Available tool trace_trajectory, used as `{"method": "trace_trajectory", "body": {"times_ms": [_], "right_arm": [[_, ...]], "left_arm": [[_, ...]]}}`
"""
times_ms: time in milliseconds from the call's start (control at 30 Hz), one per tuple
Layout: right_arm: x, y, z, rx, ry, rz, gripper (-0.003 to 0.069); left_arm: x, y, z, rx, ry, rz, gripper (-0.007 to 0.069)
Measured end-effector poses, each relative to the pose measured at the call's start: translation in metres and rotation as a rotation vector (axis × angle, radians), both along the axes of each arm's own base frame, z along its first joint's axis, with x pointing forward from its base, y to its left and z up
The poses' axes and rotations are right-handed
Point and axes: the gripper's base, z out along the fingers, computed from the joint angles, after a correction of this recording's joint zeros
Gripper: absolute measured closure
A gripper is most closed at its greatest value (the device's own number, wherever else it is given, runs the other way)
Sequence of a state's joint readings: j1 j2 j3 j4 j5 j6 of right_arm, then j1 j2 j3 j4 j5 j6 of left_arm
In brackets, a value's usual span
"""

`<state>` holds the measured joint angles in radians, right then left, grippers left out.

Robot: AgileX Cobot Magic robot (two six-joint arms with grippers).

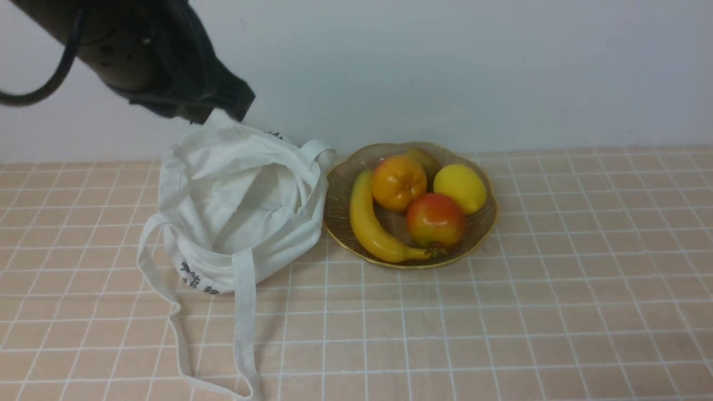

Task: Take the fruit out of the bag on the brown coffee tablecloth and place them on the plate.

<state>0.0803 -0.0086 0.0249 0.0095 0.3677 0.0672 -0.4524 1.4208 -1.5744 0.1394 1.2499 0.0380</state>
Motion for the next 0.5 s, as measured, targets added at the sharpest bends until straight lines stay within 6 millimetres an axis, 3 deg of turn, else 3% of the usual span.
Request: {"method": "trace_trajectory", "body": {"times_ms": [167, 400, 500], "right_arm": [[0.000, 0.000, 0.000, 0.000, 0.000, 0.000, 0.0673], [0.000, 0.000, 0.000, 0.000, 0.000, 0.000, 0.0673], [0.000, 0.000, 0.000, 0.000, 0.000, 0.000, 0.0673]], "left_arm": [[-0.047, 0.021, -0.020, -0.031, 0.021, 0.017, 0.0632], [-0.135, 0.057, -0.043, -0.267, -0.193, 0.046, 0.0632], [-0.171, 0.072, -0.076, -0.391, -0.295, 0.079, 0.0632]]}}
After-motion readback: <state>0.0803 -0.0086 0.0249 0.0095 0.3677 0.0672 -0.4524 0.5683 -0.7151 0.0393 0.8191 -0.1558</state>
